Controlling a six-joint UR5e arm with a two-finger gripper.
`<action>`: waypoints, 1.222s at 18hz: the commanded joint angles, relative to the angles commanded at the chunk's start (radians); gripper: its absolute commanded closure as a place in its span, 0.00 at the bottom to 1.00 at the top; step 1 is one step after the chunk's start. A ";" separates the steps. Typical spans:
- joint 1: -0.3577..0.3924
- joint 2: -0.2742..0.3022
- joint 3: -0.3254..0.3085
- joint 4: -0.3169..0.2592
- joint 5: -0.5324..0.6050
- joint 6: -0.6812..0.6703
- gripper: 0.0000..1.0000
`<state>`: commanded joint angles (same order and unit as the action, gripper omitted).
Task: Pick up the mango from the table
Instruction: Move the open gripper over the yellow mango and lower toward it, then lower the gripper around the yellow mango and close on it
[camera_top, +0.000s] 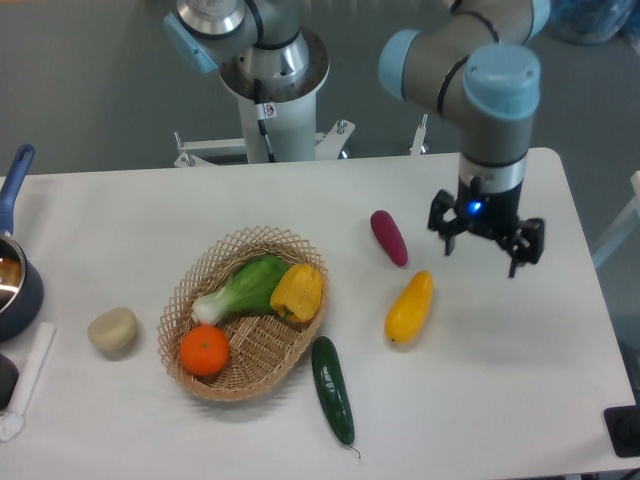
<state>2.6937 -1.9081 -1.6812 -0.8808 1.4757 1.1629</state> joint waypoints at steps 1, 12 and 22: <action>-0.009 -0.011 -0.012 0.025 0.005 -0.023 0.00; -0.026 -0.075 -0.078 0.062 0.006 -0.049 0.00; -0.057 -0.115 -0.094 0.065 0.008 -0.046 0.00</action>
<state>2.6369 -2.0233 -1.7748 -0.8161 1.4834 1.1167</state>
